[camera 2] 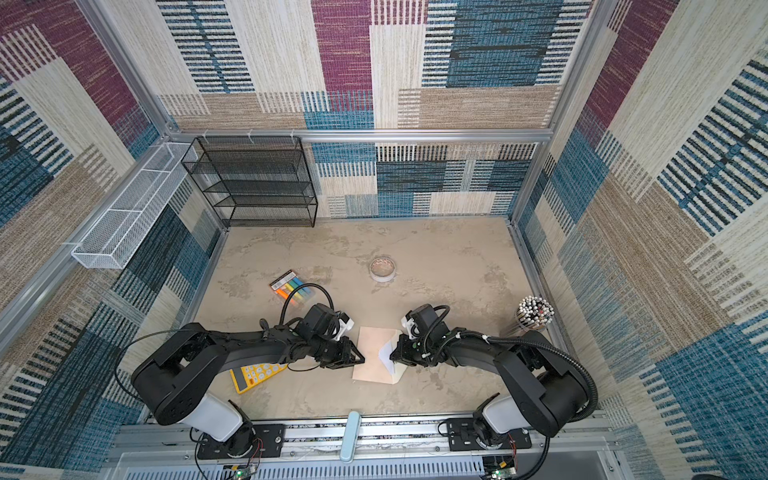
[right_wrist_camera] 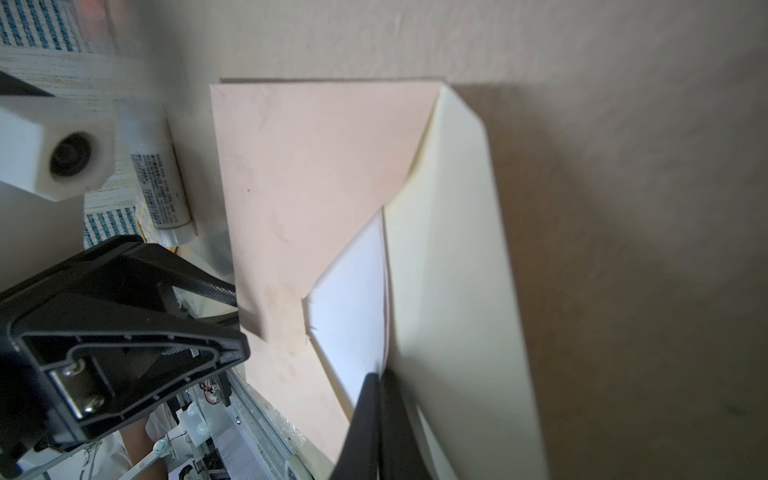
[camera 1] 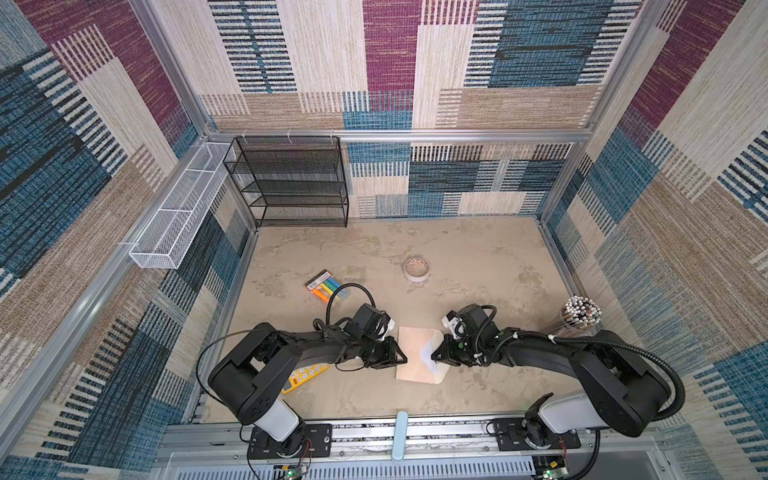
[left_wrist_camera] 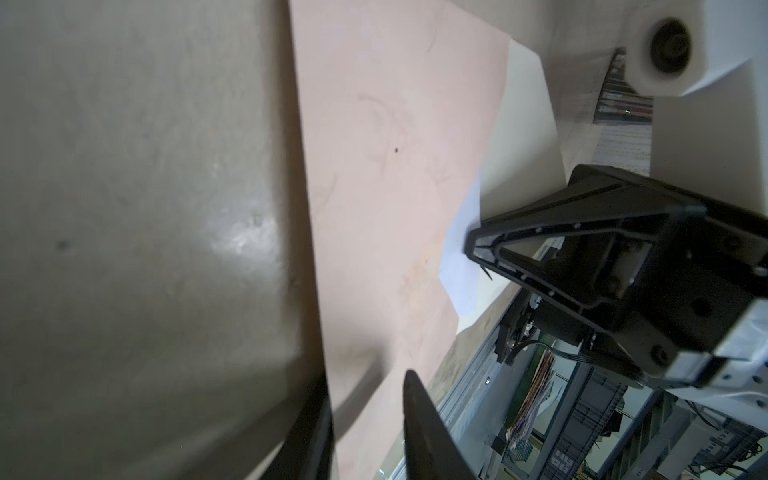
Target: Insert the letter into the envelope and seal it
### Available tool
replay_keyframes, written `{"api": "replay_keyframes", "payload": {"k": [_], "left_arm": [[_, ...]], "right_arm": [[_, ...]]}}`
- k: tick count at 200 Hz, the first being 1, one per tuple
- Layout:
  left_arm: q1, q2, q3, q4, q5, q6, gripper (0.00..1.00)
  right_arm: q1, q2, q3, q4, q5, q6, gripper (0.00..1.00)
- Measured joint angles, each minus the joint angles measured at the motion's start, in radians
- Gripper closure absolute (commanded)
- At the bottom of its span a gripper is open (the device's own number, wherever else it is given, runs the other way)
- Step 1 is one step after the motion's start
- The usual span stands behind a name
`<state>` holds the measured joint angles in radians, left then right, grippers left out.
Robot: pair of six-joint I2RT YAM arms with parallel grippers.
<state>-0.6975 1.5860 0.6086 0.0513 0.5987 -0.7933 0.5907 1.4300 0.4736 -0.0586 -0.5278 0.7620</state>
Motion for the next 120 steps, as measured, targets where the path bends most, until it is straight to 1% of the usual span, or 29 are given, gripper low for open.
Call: {"api": "replay_keyframes", "payload": {"k": [20, 40, 74, 120], "left_arm": [[0.000, -0.004, -0.005, 0.003, -0.005, 0.000, 0.69], [0.000, -0.010, -0.010, 0.007, -0.012, -0.002, 0.70], [0.002, -0.015, -0.019, 0.011, -0.023, -0.016, 0.76], [0.002, 0.005, -0.018, 0.049, -0.013, -0.045, 0.73]], "right_arm": [[0.000, -0.007, 0.000, -0.013, 0.004, 0.000, 1.00], [-0.002, -0.019, -0.002, -0.026, 0.012, 0.000, 1.00], [-0.025, -0.060, -0.003, -0.057, 0.029, 0.000, 1.00], [-0.043, -0.076, -0.006, -0.073, 0.033, 0.000, 1.00]]}}
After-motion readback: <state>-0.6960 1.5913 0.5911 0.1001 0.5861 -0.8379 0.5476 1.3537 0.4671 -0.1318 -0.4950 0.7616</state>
